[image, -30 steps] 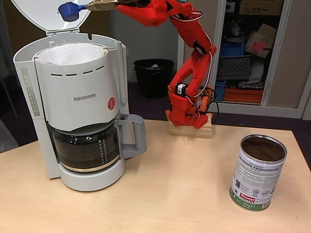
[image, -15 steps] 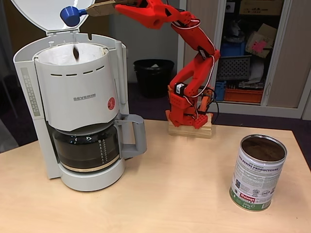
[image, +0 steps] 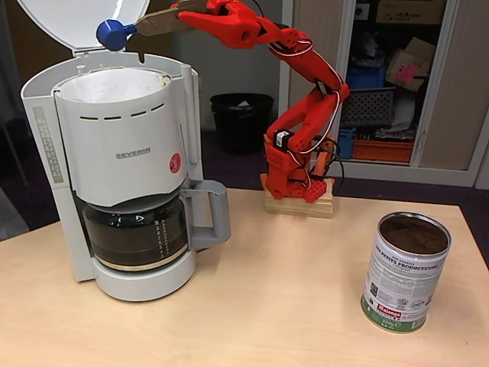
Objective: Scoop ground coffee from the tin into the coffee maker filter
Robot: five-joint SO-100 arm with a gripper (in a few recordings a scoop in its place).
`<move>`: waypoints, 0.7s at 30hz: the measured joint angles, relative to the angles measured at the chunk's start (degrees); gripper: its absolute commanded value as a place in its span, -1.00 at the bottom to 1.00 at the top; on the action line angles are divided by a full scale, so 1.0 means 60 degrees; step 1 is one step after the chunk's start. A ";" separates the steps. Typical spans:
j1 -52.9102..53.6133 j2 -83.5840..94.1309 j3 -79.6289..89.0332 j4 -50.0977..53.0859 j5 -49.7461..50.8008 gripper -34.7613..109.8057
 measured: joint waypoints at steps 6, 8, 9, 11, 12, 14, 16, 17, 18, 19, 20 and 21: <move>-0.0132 0.0352 0.0527 -0.0791 0.2036 -0.52; -0.0073 0.0469 0.0688 -0.0996 0.2476 -0.52; -0.0029 0.0469 0.0806 -0.1157 0.2725 -0.52; 0.0000 0.0498 0.0996 -0.1304 0.3223 -0.52; 0.0059 0.0542 0.1128 -0.1362 0.3442 -0.52; 0.0176 0.0688 0.1318 -0.1553 0.3809 -0.52; 0.0308 0.0762 0.1494 -0.1670 0.4131 -0.52; 0.0352 0.0791 0.1626 -0.1743 0.4233 -0.52; 0.0396 0.0894 0.1802 -0.1846 0.4365 -0.52; 0.0396 0.0937 0.1934 -0.1904 0.4541 -0.52; 0.0425 0.1011 0.2021 -0.1992 0.4673 -0.52; 0.0439 0.1084 0.2139 -0.2051 0.4746 -0.52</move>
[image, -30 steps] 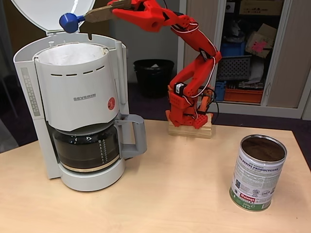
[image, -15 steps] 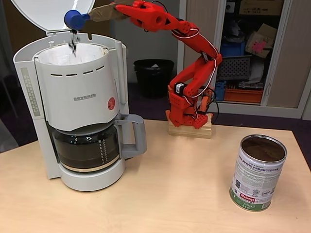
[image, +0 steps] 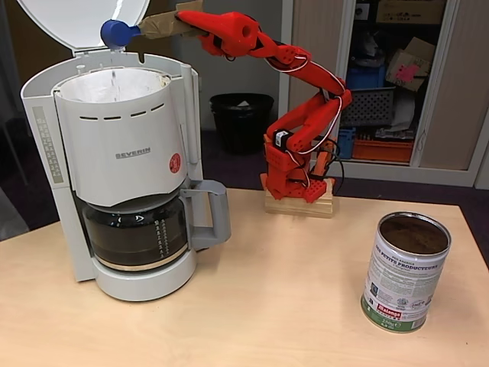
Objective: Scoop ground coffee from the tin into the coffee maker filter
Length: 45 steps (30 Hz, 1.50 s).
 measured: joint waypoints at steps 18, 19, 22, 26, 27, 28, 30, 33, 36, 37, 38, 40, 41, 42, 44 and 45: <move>0.0820 0.1421 0.1553 -0.1143 0.3105 -0.52; 0.0850 0.1465 0.1685 -0.1187 0.3237 -0.52; 0.0864 0.1377 0.1743 -0.1216 0.3677 -0.52; 0.1040 0.1348 0.1772 -0.1641 0.4409 -0.52; 0.1040 0.1201 0.1772 -0.1772 0.4644 -0.52; 0.1055 0.1025 0.1772 -0.1934 0.4863 -0.52; 0.1040 0.0718 0.1772 -0.2139 0.5229 -0.52; 0.1040 0.0410 0.1758 -0.2358 0.5713 -0.52; 0.1055 0.0220 0.1758 -0.2549 0.5728 -0.52; 0.1055 0.0190 0.1758 -0.2637 0.5669 -0.52; 0.0996 0.0190 0.1758 -0.2666 0.5522 -0.52; 0.0923 0.0205 0.1714 -0.2710 0.4805 -0.52; 0.0894 0.0205 0.1699 -0.2710 0.4307 -0.52; 0.0879 0.0205 0.1699 -0.2710 0.3677 -0.52; 0.0732 0.0396 0.1699 -0.2681 0.2183 -0.52; 0.0645 0.0483 0.1670 -0.2666 0.1333 -0.52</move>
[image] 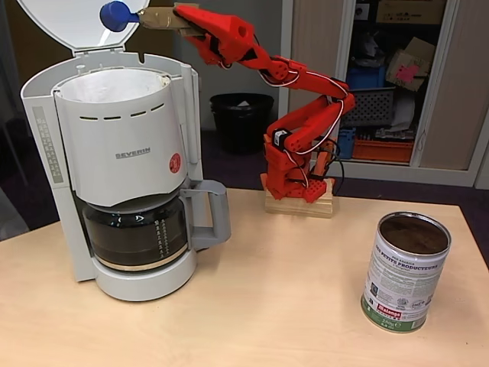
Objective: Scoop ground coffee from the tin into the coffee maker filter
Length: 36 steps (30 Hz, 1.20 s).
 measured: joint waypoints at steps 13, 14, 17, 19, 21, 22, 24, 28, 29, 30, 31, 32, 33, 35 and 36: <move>-0.3647 0.1831 -0.0996 0.2739 -1.1426 -0.52; -0.4043 0.1992 -0.0981 0.2915 -1.2173 -0.52; -0.5479 0.2769 -0.0820 0.3618 -1.4004 -0.52; -0.6592 0.3223 -0.0688 0.4087 -1.4897 -0.52; -0.7573 0.3647 -0.0527 0.4673 -1.5571 -0.52; -0.8042 0.3823 -0.0469 0.4937 -1.5806 -0.52; -0.8950 0.4189 -0.0293 0.5684 -1.6245 -0.52; -1.0664 0.4482 -0.0132 0.6943 -1.7109 -0.52; -1.1074 0.4526 -0.0132 0.7339 -1.7285 -0.52; -1.1426 0.4556 -0.0132 0.7705 -1.7358 -0.52; -1.1719 0.4556 -0.0132 0.8042 -1.7402 -0.52; -1.1953 0.4556 -0.0132 0.8320 -1.7432 -0.52; -1.2305 0.4570 -0.0132 0.8525 -1.7520 -0.52; -1.2905 0.4570 -0.0132 0.8804 -1.7666 -0.52; -1.3169 0.4600 -0.0132 0.8950 -1.7725 -0.52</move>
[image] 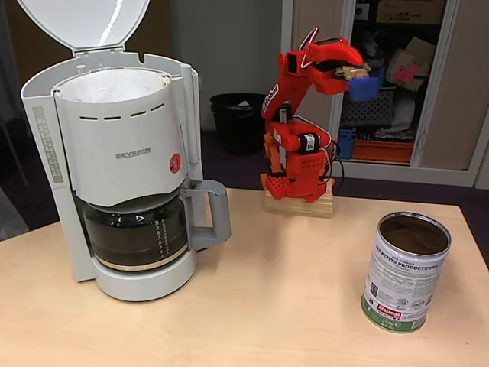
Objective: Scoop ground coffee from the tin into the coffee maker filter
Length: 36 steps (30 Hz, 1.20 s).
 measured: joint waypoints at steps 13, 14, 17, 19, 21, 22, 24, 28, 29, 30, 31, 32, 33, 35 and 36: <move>-0.1802 -0.1582 -0.2842 0.2754 -0.0308 -0.52; -0.1948 -0.1626 -0.2988 0.2959 -0.0308 -0.52; -0.2153 -0.1699 -0.3252 0.3501 -0.0278 -0.52; -0.2124 -0.1685 -0.3281 0.3853 -0.0205 -0.52; -0.2168 -0.1714 -0.3296 0.4248 -0.0088 -0.52; -0.2212 -0.1729 -0.3296 0.4468 -0.0073 -0.52; -0.2212 -0.1787 -0.3296 0.4834 -0.0073 -0.52; -0.2358 -0.2241 -0.3472 0.5361 -0.0073 -0.52; -0.2373 -0.2388 -0.3472 0.5435 -0.0073 -0.52; -0.2344 -0.2578 -0.3442 0.5464 -0.0059 -0.52; -0.2314 -0.2725 -0.3384 0.5464 -0.0029 -0.52; -0.2271 -0.2930 -0.3311 0.5464 0.0044 -0.52; -0.2241 -0.3193 -0.3296 0.5464 0.0088 -0.52; -0.2314 -0.3574 -0.3164 0.5464 0.0439 -0.52; -0.2373 -0.3838 -0.3164 0.5391 0.0527 -0.52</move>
